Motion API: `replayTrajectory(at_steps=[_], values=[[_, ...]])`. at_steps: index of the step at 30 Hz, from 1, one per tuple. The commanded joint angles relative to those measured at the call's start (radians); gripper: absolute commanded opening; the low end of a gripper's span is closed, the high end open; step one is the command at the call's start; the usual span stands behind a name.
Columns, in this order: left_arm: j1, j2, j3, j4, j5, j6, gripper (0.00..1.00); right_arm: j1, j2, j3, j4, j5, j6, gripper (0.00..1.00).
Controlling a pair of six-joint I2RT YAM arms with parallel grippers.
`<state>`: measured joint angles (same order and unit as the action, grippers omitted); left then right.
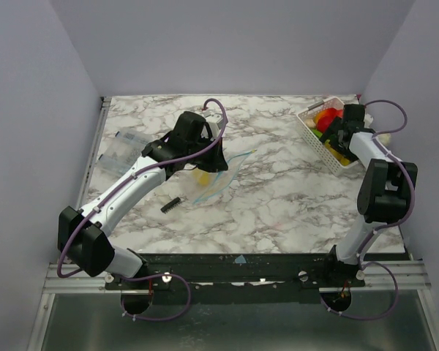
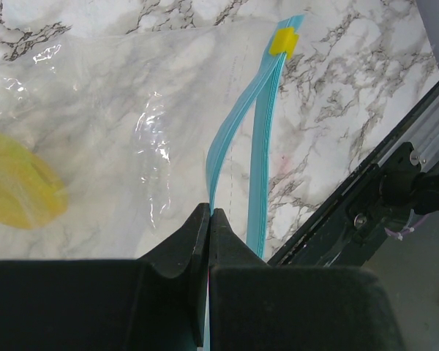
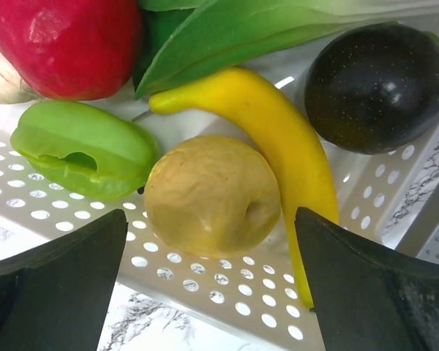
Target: Place the food in the zip-top bag and seal the zipper
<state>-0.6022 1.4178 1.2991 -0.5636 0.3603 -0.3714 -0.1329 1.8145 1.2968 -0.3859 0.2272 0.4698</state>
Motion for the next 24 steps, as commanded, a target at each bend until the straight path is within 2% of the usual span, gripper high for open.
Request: replayTrajectory(at_steps=[1,5,9,24], values=[[0.005,-0.002,0.008,0.012,0.029,-0.006,0.00,0.001,0.044,0.029,-0.010,0.008,-0.002,1.00],[0.006,0.000,0.008,0.011,0.020,-0.003,0.00,0.000,0.058,0.027,-0.009,0.003,0.002,0.98],[0.006,0.006,0.009,0.010,0.033,-0.006,0.00,0.000,0.062,0.027,-0.008,-0.009,0.001,0.93],[0.005,0.014,0.011,0.010,0.038,-0.007,0.00,0.000,-0.076,-0.007,0.013,-0.004,-0.022,0.46]])
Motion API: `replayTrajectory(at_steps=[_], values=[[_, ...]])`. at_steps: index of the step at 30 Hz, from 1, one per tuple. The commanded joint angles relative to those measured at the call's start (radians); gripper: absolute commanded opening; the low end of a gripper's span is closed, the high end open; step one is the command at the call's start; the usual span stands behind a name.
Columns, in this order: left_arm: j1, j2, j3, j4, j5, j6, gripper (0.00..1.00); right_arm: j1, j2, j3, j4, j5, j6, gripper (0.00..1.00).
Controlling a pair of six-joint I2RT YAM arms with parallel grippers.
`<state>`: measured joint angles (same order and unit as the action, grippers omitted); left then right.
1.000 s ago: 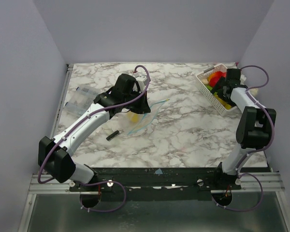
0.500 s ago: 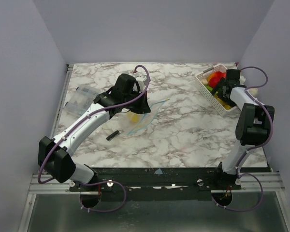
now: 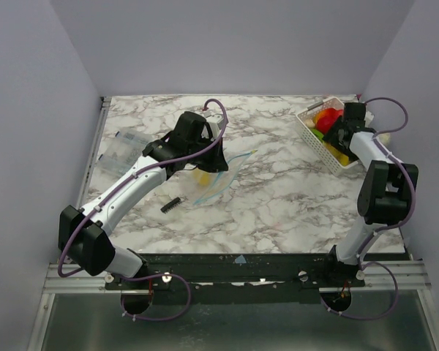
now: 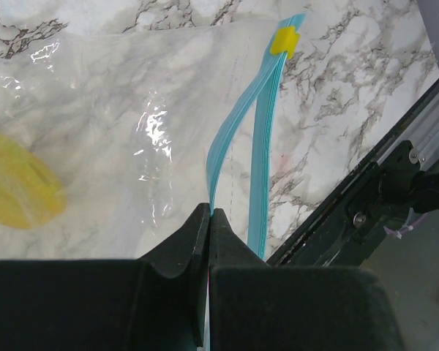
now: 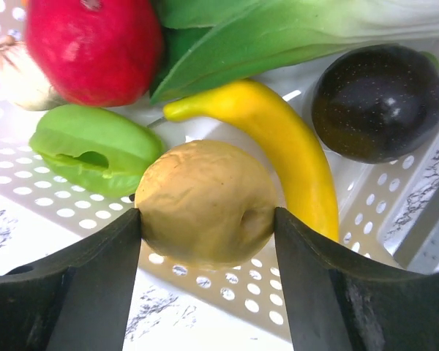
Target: Place the food in the zip-top bag and seal the zipper
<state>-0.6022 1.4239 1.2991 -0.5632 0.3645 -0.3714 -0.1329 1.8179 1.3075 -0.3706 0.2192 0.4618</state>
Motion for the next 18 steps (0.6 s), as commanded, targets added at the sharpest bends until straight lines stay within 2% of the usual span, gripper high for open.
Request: replayTrajectory(at_steps=[1,6,10,16,18], values=[[0.006,0.007,0.009,0.012,0.034,-0.008,0.00,0.000,-0.093,-0.031,0.006,0.005,-0.012,0.44],[0.005,0.008,0.013,0.005,0.014,-0.001,0.00,0.000,-0.189,-0.093,0.039,-0.021,-0.007,0.31],[0.005,0.003,0.009,0.009,0.025,-0.004,0.00,0.000,-0.321,-0.199,0.123,-0.086,-0.006,0.27],[0.006,0.012,0.019,-0.002,0.020,0.000,0.00,0.001,-0.508,-0.353,0.248,-0.380,0.031,0.21],[0.006,0.007,0.014,0.004,0.017,0.001,0.00,0.005,-0.543,-0.402,0.298,-0.527,0.071,0.20]])
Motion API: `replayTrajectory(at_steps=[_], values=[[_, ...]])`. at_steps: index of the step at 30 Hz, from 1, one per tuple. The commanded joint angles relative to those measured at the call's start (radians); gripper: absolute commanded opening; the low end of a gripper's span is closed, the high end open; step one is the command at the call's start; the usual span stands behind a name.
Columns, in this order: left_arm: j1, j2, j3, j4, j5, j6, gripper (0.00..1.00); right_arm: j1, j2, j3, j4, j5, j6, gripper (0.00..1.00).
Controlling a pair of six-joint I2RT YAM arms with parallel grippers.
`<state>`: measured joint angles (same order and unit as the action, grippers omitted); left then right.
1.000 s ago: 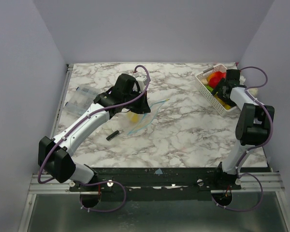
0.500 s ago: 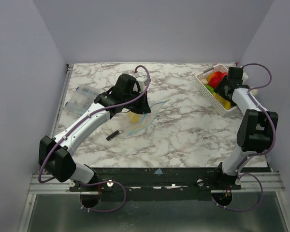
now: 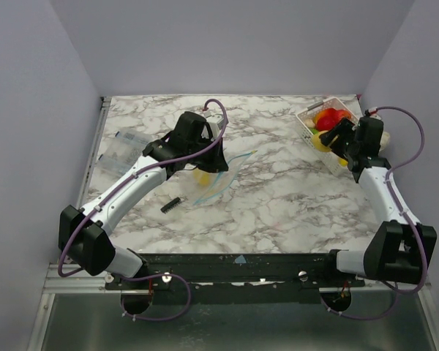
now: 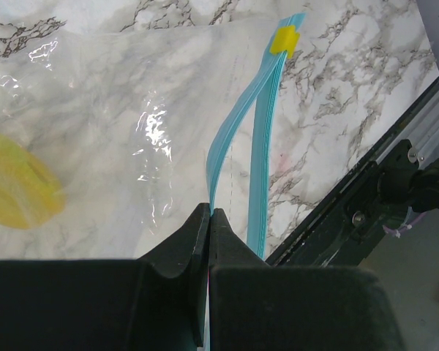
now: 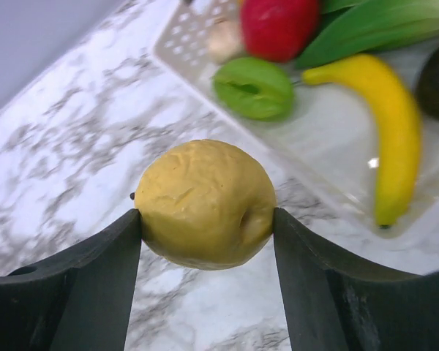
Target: Place the food in the zip-top bag and seal the zipper
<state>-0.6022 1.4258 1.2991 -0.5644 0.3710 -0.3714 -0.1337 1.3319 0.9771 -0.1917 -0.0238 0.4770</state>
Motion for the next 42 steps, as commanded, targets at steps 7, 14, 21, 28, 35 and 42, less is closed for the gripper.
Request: replayTrajectory(at_steps=[7,14,21,28,35,42], values=[[0.006,0.011,0.022,-0.010,-0.026,0.017,0.00,0.232,-0.173,-0.171,0.156,-0.376,0.097,0.18],[0.008,0.015,0.025,-0.020,-0.075,0.026,0.00,0.412,-0.289,-0.256,0.090,-0.302,0.091,0.15],[0.007,0.017,0.023,-0.018,-0.083,0.031,0.00,0.604,-0.349,-0.327,0.009,-0.258,0.048,0.15],[0.007,0.031,0.028,-0.018,-0.068,0.034,0.00,0.797,-0.449,-0.305,0.091,-0.288,0.025,0.15],[0.007,0.044,0.014,0.018,0.044,0.023,0.00,0.820,-0.444,-0.245,0.228,-0.369,0.005,0.16],[0.007,0.058,-0.003,0.061,0.161,-0.001,0.00,0.823,-0.322,-0.154,0.235,-0.368,-0.086,0.16]])
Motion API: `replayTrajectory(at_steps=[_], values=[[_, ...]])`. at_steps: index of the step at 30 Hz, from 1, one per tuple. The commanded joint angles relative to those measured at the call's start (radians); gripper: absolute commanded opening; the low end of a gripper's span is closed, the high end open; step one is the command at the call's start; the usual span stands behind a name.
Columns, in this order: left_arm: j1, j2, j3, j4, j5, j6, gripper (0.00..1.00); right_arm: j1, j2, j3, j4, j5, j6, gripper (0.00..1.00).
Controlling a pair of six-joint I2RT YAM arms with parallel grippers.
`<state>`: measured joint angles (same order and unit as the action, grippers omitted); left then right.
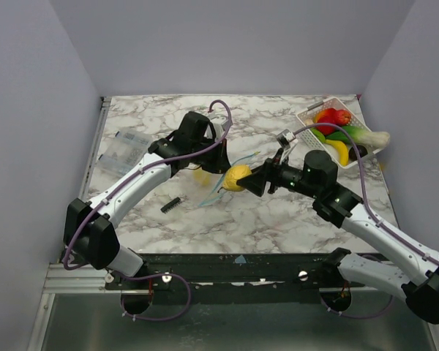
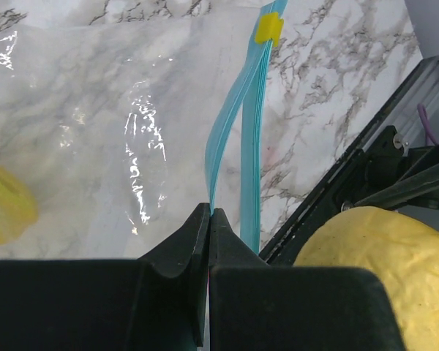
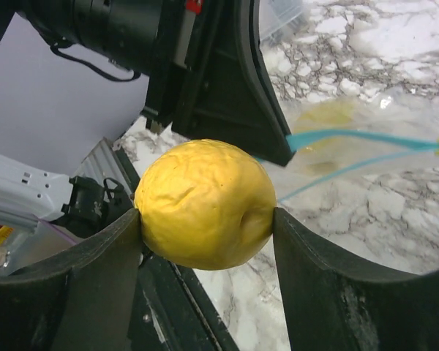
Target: Place the food in the zip-top bag and seal the zipper
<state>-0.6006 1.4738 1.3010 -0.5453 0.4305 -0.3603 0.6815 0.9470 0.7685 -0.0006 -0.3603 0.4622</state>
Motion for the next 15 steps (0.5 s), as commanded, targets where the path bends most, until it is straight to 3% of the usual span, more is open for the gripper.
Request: replayTrajectory(at_steps=[1,8,15], values=[[0.007,0.010,-0.006,0.042,0.104,-0.012,0.00,0.009,0.079,0.059,0.050,-0.029,-0.082,0.16],[0.006,-0.012,-0.012,0.051,0.093,-0.006,0.00,0.011,0.179,0.046,0.069,0.007,-0.153,0.16],[0.006,-0.051,-0.024,0.055,0.036,0.008,0.00,0.032,0.226,0.033,0.014,0.119,-0.117,0.16]])
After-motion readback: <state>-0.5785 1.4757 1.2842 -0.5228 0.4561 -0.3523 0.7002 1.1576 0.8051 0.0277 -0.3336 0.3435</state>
